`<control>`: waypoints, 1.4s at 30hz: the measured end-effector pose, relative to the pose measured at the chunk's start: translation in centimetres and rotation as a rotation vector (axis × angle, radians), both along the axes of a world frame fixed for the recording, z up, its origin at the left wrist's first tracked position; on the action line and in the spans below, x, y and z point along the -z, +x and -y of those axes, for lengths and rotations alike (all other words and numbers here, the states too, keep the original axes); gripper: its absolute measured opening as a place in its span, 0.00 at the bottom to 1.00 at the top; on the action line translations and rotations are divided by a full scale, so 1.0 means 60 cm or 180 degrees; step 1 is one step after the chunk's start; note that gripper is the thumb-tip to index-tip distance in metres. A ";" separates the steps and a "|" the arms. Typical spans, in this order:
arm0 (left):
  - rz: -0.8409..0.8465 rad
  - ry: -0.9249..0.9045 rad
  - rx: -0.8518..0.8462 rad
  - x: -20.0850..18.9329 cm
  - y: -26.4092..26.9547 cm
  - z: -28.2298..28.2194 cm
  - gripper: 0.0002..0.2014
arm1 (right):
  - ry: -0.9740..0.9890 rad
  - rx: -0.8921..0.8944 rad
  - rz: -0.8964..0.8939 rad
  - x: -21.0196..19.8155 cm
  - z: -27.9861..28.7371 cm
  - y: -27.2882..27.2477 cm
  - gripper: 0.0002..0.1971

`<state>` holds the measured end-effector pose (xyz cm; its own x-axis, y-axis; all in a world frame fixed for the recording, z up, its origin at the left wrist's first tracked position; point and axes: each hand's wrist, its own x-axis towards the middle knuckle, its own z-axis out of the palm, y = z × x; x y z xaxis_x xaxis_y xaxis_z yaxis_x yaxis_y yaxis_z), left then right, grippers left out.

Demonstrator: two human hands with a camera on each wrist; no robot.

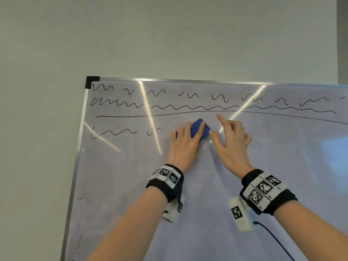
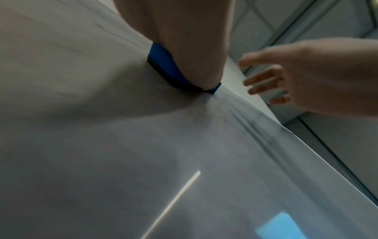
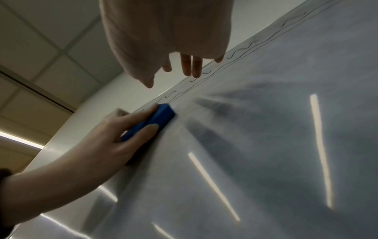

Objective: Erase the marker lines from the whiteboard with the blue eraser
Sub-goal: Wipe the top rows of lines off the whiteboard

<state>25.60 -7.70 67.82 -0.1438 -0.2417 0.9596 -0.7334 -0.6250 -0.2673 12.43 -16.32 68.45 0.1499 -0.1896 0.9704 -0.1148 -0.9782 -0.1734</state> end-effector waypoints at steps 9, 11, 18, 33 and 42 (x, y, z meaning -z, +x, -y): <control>-0.0841 -0.0974 -0.0048 0.045 0.148 -0.206 0.27 | -0.0052 -0.0085 -0.0185 0.012 -0.066 0.060 0.27; -0.1105 -0.1190 -0.0048 0.044 0.142 -0.195 0.29 | -0.0060 -0.0050 -0.0170 0.011 -0.072 0.059 0.27; -0.0385 -0.0520 0.0042 0.025 0.083 -0.103 0.25 | -0.0072 -0.0009 -0.0023 -0.004 -0.096 0.067 0.25; -0.1337 -0.1422 -0.0250 0.050 0.191 -0.269 0.30 | -0.0132 -0.0227 -0.0164 0.007 -0.167 0.116 0.24; -0.0497 -0.0709 -0.0271 0.040 0.210 -0.286 0.27 | -0.0225 -0.0404 -0.0219 -0.001 -0.240 0.170 0.26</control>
